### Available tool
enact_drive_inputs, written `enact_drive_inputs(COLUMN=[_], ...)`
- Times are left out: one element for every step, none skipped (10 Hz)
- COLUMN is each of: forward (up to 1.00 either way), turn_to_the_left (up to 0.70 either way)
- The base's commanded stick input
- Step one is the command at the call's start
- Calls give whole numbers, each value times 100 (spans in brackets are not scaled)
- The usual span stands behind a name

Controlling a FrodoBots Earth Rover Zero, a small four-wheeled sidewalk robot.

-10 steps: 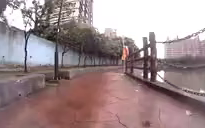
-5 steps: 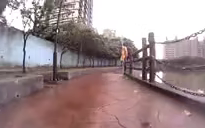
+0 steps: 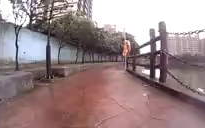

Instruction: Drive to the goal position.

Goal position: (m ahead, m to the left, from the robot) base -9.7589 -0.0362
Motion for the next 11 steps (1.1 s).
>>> enact_drive_inputs(forward=[100,100,100,100,100,100,100,100,100,100,100], turn_to_the_left=[0,0,0,0,0,0,0,0,0,0,0])
